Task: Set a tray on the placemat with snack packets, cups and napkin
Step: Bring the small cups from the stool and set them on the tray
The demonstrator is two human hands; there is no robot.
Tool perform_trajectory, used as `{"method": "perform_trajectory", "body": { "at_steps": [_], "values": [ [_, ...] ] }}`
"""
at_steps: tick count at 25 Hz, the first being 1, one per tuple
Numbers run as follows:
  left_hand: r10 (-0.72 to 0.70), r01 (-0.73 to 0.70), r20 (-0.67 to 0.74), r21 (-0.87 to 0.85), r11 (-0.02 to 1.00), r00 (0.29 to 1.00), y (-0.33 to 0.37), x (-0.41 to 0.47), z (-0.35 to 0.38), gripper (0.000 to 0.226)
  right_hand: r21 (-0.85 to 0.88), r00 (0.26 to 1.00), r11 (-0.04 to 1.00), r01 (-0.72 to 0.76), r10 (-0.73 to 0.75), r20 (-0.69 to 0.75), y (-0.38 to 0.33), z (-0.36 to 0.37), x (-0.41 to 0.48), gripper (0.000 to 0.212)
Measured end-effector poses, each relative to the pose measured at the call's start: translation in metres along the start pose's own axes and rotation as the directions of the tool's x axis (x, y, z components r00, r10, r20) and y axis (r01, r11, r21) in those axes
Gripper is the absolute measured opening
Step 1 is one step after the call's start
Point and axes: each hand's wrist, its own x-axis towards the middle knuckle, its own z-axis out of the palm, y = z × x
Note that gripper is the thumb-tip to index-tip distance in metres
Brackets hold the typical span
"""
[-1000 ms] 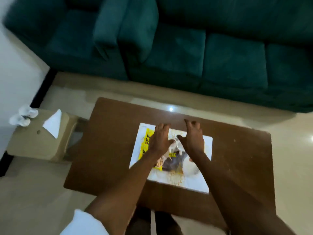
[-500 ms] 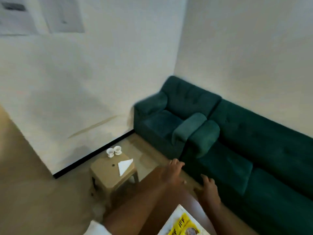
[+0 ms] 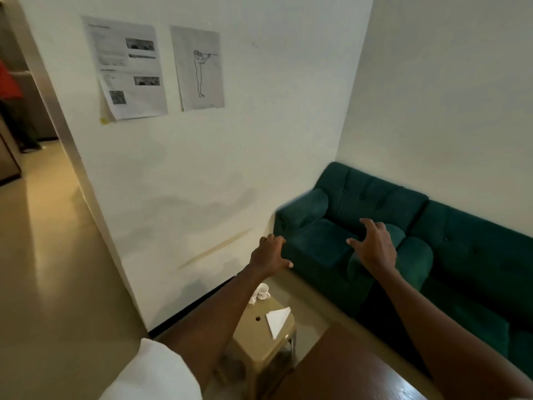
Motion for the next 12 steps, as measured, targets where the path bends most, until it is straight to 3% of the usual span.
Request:
{"method": "perform_trajectory", "body": {
  "at_steps": [6,12],
  "values": [
    [-0.082,0.081,-0.087,-0.015,0.997,0.993,-0.073,0.023,-0.060,0.074,0.002,0.994,0.995,0.095,-0.095,0.059,-0.086,0.046,0.027,0.068],
    [-0.135,0.136,-0.106,-0.004,0.991,0.985,-0.106,0.069,-0.078,0.073,0.055,0.980,0.987,0.153,-0.159,0.119,-0.120,0.103,0.059,0.068]
  ]
}}
